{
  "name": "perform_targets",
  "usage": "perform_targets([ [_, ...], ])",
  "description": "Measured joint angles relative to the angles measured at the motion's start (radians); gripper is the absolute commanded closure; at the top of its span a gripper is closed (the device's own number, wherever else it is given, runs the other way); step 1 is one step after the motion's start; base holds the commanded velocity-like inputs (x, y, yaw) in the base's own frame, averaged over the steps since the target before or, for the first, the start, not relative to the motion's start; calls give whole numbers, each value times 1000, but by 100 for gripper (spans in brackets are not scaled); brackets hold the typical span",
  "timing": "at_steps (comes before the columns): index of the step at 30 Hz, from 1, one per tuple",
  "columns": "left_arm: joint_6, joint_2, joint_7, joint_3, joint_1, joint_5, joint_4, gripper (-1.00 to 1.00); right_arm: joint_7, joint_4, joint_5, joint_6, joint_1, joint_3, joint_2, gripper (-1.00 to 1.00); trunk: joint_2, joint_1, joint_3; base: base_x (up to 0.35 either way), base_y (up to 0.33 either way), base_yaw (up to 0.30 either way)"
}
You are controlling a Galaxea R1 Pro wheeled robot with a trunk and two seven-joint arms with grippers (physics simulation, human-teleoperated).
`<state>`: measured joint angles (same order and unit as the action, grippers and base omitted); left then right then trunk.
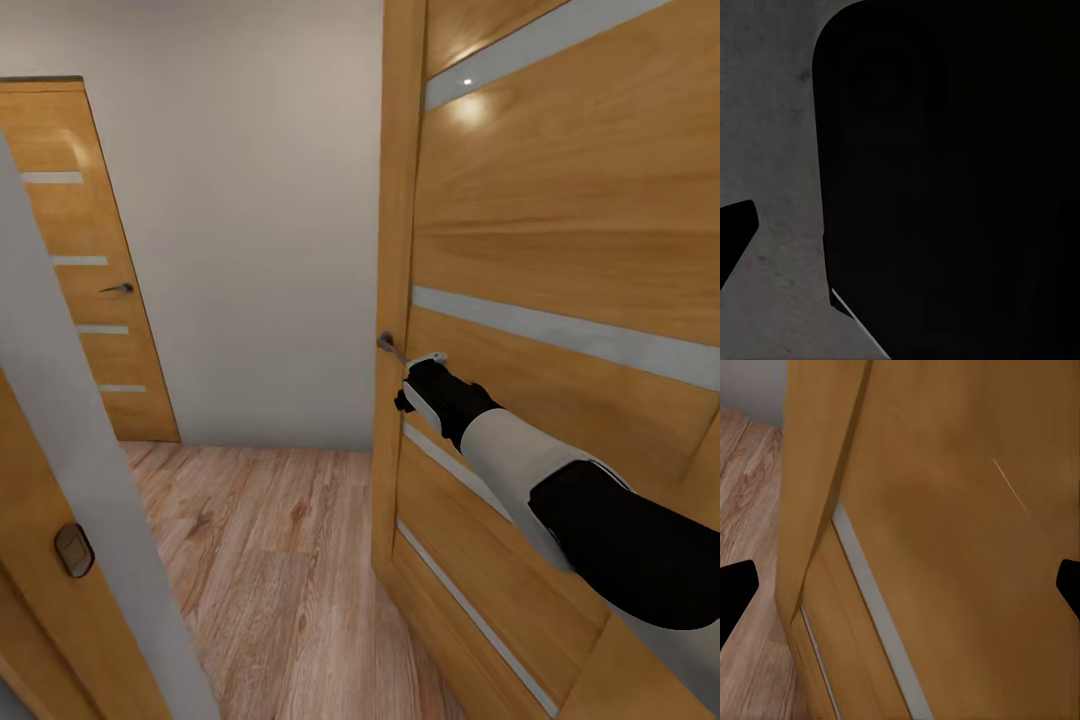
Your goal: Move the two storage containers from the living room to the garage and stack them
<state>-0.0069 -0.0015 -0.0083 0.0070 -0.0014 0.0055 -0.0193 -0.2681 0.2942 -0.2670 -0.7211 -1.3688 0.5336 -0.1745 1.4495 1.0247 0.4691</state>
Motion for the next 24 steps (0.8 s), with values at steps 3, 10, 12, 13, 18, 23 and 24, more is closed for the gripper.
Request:
perform_targets([
  [3,0,0,0,0,0,0,0,-100,4,0,-30,4,0,-8,0,-100,0,0,0,286,0,0],
  [10,0,0,0,0,0,0,0,-100,2,0,-19,3,0,-5,0,-100,0,0,0,73,0,0],
  [12,0,0,0,0,0,0,0,-100,2,0,-19,3,0,-5,0,-100,0,0,0,6,0,0],
  [13,0,0,0,0,0,0,0,-100,2,0,-18,3,0,-4,0,-100,0,0,0,55,0,0],
  [18,0,2,0,0,0,0,0,-100,3,0,-24,4,0,-6,0,-100,0,0,0,238,0,0],
  [23,0,3,0,0,0,0,0,-100,2,0,-19,3,0,-5,0,-100,0,0,0,232,0,0],
  [24,0,3,0,0,0,0,0,-100,2,0,-18,3,0,-5,0,-100,0,0,0,61,0,0],
])
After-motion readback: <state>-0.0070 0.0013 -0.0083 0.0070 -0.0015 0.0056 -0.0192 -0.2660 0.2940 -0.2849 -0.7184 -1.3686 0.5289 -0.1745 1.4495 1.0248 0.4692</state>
